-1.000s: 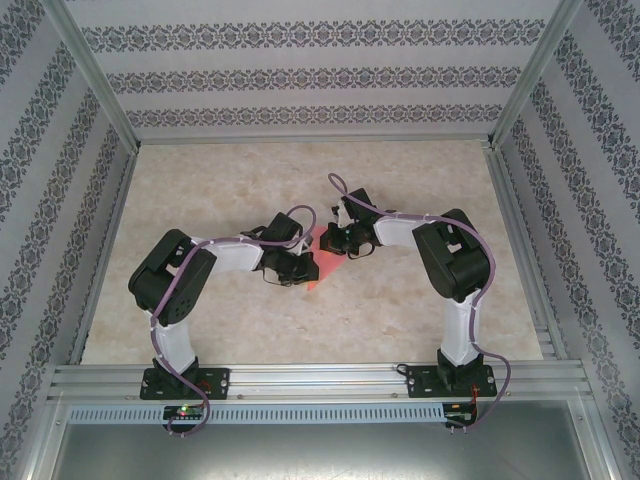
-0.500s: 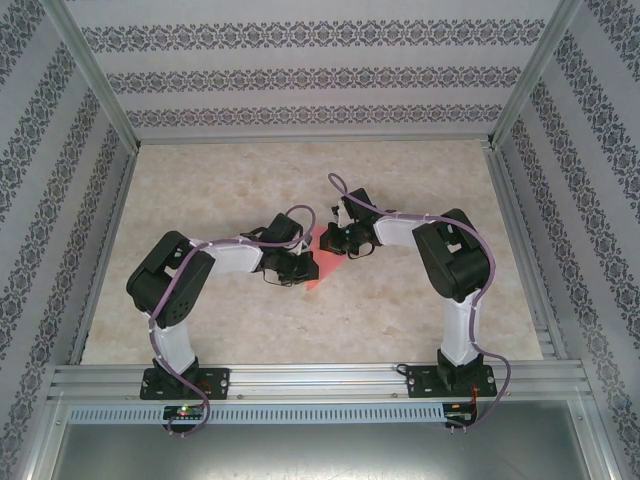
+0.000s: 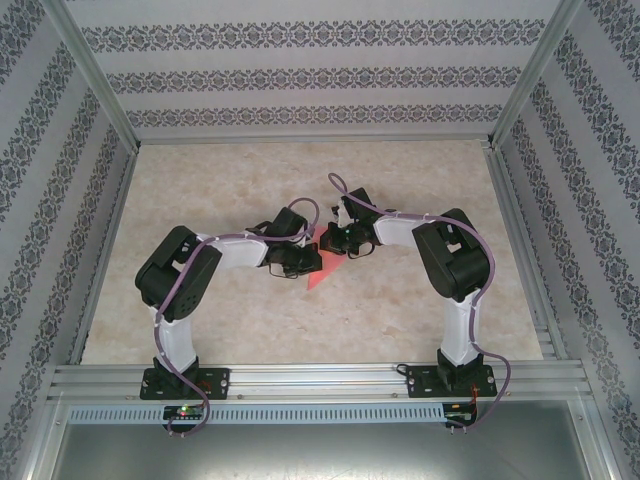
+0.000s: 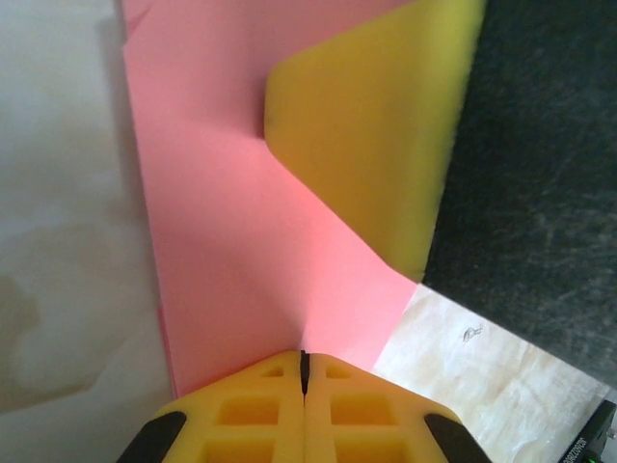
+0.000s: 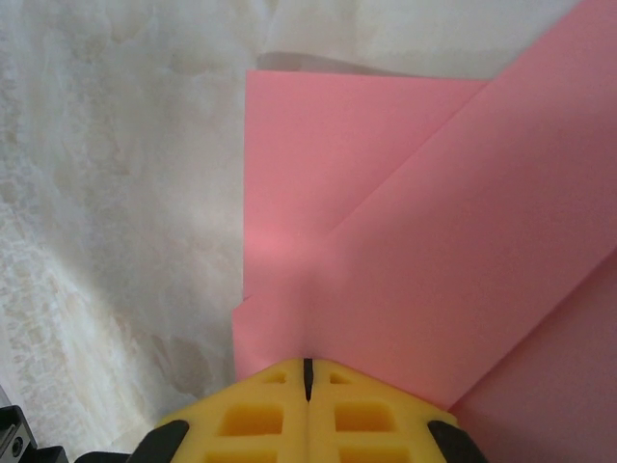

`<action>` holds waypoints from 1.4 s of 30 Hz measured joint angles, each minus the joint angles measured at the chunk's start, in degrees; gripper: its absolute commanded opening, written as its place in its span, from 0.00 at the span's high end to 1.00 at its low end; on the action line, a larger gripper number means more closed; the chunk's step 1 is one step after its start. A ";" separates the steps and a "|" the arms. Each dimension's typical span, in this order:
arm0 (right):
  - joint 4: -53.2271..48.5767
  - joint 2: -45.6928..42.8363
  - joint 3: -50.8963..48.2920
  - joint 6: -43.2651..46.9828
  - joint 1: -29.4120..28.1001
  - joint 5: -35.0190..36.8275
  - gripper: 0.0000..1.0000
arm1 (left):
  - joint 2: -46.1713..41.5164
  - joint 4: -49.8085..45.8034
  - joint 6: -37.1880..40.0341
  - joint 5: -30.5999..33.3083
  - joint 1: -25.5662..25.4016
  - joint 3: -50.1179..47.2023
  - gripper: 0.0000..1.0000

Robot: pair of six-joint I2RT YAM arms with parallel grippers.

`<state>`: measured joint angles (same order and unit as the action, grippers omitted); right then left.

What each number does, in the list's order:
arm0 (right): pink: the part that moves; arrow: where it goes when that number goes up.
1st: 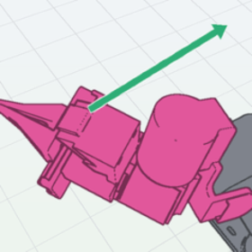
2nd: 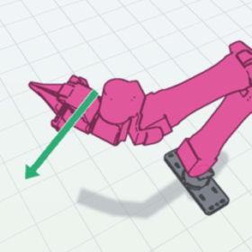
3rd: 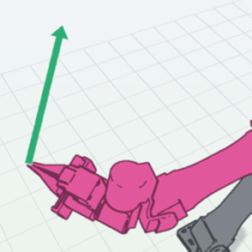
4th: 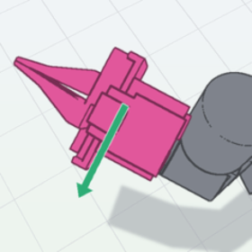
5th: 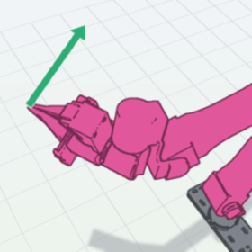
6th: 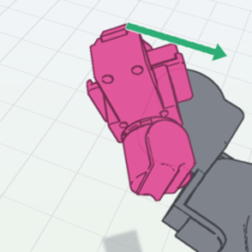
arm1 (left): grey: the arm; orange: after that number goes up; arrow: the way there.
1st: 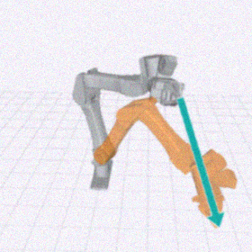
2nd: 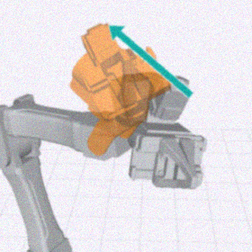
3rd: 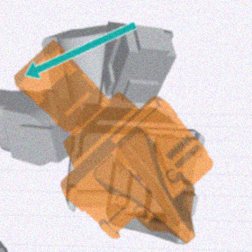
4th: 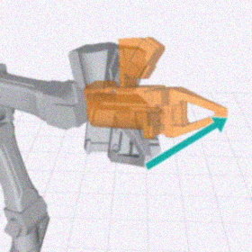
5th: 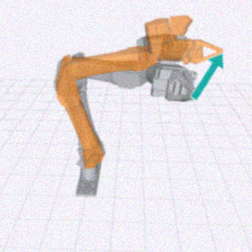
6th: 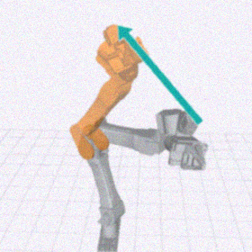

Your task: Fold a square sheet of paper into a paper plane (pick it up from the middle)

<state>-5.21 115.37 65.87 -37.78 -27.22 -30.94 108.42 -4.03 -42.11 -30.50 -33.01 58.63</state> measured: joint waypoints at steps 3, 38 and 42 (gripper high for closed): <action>-0.37 0.09 0.22 0.00 0.00 0.00 1.00 | -0.09 0.59 0.22 -0.37 0.02 -0.57 0.96; -1.42 0.42 0.79 -0.13 -0.04 -0.24 1.00 | -10.58 1.01 4.63 -2.25 -0.42 -14.10 1.00; -1.14 0.44 0.72 -1.38 -0.07 -0.26 1.00 | -13.55 -2.27 4.61 -2.23 -0.94 -16.11 1.00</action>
<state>-6.35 115.81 66.59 -39.16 -27.29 -31.20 94.87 -6.31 -37.50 -32.73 -33.95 42.52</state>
